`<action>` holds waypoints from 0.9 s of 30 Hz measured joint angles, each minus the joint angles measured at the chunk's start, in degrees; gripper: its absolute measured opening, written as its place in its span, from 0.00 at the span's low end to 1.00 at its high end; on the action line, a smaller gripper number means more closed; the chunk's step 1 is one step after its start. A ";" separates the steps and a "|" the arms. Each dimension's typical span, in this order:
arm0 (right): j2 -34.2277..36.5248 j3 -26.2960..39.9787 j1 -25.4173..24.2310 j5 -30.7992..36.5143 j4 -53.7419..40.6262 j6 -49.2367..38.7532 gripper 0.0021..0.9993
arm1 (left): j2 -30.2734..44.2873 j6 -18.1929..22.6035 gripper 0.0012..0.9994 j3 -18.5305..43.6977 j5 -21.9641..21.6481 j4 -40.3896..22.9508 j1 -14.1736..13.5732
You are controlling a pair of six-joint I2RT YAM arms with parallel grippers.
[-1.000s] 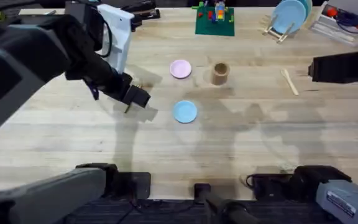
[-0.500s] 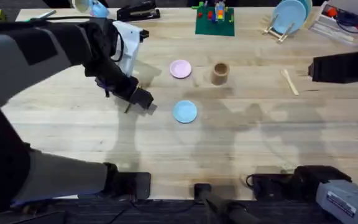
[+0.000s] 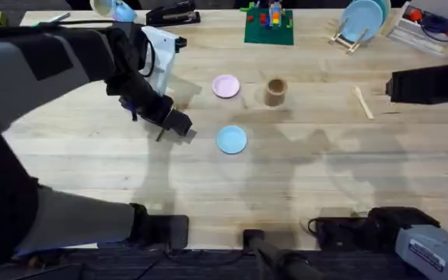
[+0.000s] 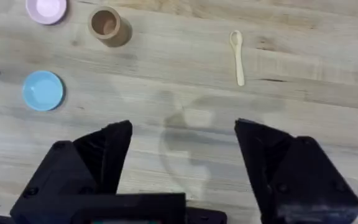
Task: Pick up a utensil and set it on the pink plate, then put the other utensil in the container.
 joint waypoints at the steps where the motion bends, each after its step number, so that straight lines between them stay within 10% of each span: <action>1: 0.01 0.00 0.00 0.00 0.00 -0.01 0.99 | 0.00 0.00 0.99 0.00 0.01 0.00 0.00; 27: 0.02 0.00 0.00 0.00 -0.04 -0.01 0.99 | 4.09 -0.31 0.99 2.93 -1.21 -0.94 -0.59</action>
